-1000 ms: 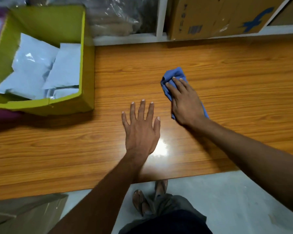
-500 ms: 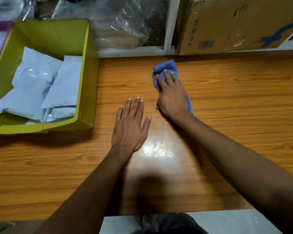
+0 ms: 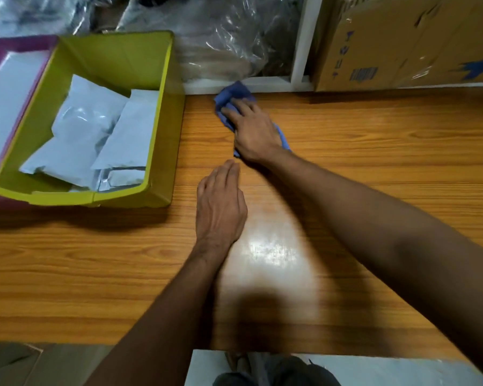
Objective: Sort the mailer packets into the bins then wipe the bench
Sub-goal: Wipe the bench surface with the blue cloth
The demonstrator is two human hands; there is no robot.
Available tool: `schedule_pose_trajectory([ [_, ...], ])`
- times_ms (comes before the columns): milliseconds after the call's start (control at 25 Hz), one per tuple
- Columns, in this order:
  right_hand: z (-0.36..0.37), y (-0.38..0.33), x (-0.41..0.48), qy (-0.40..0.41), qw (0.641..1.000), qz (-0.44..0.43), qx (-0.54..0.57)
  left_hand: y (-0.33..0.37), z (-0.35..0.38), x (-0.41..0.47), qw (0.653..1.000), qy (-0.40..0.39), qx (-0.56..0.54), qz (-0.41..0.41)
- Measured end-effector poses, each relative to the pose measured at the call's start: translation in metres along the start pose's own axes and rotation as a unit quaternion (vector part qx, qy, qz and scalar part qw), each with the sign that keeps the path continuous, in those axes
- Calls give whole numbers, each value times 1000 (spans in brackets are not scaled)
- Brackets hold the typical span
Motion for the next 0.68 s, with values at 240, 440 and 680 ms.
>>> schedule_pose_trajectory([
  [240,4,1,-81,30,998,-32,-43,-47,-25,-69,996,34,33,-80],
  [440,15,-79,-128,10,999,-12,-37,-77,-42,-120,997,30,-56,-45],
  [680,7,-97,-182,19,973,229,-4,-90,-55,-119,975,67,-185,-102],
])
Point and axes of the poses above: each hand's wrist, its own x-axis towards the middle knuckle, its own z-axis out of the palm, y = z × x, the point moved 7 cm from there along x, towards the middle knuckle, and after that the axes turned 3 degrees about -x, right-handed, at the moved point
